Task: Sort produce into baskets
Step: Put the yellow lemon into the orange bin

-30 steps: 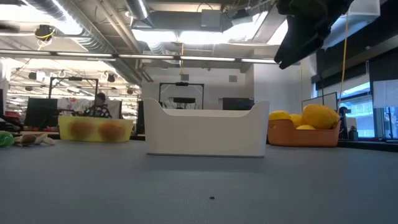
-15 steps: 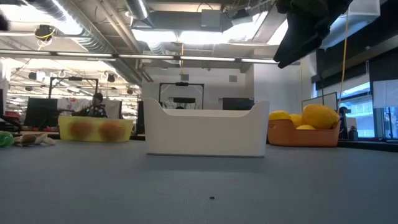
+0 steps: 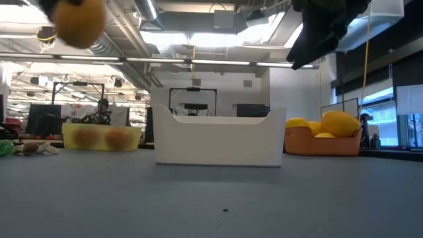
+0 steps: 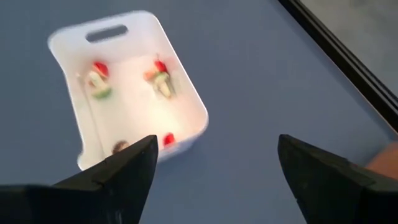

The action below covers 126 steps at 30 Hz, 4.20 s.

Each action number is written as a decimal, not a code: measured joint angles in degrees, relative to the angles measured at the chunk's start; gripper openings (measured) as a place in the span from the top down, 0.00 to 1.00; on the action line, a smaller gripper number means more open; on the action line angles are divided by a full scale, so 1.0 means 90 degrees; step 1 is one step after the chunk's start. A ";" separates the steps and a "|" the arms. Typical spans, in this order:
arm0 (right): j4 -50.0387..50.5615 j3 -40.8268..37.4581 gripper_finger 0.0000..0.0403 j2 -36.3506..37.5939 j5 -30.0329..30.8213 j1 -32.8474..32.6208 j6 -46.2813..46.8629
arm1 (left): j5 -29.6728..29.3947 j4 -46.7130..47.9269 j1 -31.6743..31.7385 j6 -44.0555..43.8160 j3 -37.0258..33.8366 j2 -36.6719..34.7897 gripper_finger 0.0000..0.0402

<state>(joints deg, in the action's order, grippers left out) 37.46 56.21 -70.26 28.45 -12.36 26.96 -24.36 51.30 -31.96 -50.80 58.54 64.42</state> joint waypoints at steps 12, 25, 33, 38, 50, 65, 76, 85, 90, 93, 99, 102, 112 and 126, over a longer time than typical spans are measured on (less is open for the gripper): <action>-0.2415 -0.0006 0.18 -0.0520 -0.1049 0.0000 -0.1278 | -0.0542 -0.3682 0.0862 0.2536 0.0007 0.0312 0.42; -0.5322 -0.0005 0.18 -0.1298 -0.2201 -0.0005 -0.2688 | -0.0512 -0.5460 0.1376 0.3399 0.0002 0.1071 0.42; -0.5891 -0.0013 0.18 -0.1449 -0.2670 -0.0002 -0.2732 | -0.0415 -0.6209 0.1571 0.3440 0.0002 0.1471 0.41; -0.6079 -0.0017 0.22 -0.1452 -0.2656 0.0002 -0.2789 | -0.0268 -0.6550 0.1578 0.3503 0.0012 0.1680 0.41; -0.6196 -0.0015 0.42 -0.1446 -0.2710 0.0005 -0.2965 | -0.0307 -0.6580 0.1581 0.3516 0.0012 0.1778 0.41; -0.5672 0.0005 0.43 -0.1337 -0.2266 -0.0007 -0.2849 | -0.0391 -0.6239 0.1615 0.3661 -0.0002 0.1673 0.21; -0.2996 0.0007 0.43 -0.0347 0.0158 0.0030 -0.2220 | -0.0386 -0.4484 0.1604 0.3256 -0.0002 0.1090 0.18; -0.0176 0.0005 0.43 0.0663 0.0776 0.1119 -0.0933 | -0.0369 -0.3354 0.1610 0.2707 -0.0002 0.1120 0.18; 0.0896 0.0005 0.43 0.0770 0.0653 0.2229 -0.0613 | -0.0371 -0.3252 0.1609 0.2683 -0.0002 0.1120 0.18; 0.1195 0.0004 0.43 0.0677 0.0489 0.2942 -0.0586 | -0.0371 -0.3251 0.1607 0.2683 0.0000 0.1117 0.18; 0.1386 0.0002 0.43 0.0327 -0.0041 0.4299 -0.0520 | -0.0371 -0.3241 0.1605 0.2683 0.0000 0.1117 0.18; 0.1407 0.0000 0.43 0.0063 -0.0302 0.4938 -0.0489 | -0.0369 -0.3241 0.1605 0.2683 0.0000 0.1117 0.18; 0.0887 -0.0005 0.43 -0.0869 -0.1015 0.6162 -0.0845 | -0.0369 -0.3241 0.1605 0.2828 0.0000 0.1117 0.18; 0.0633 -0.0005 0.28 -0.1341 -0.0671 0.6295 -0.0709 | -0.0369 -0.3241 0.1605 0.2850 0.0000 0.1117 0.18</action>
<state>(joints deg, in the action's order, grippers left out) 43.16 56.16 -82.34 22.41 44.29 20.58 -27.68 22.14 -17.52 -25.15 58.54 74.48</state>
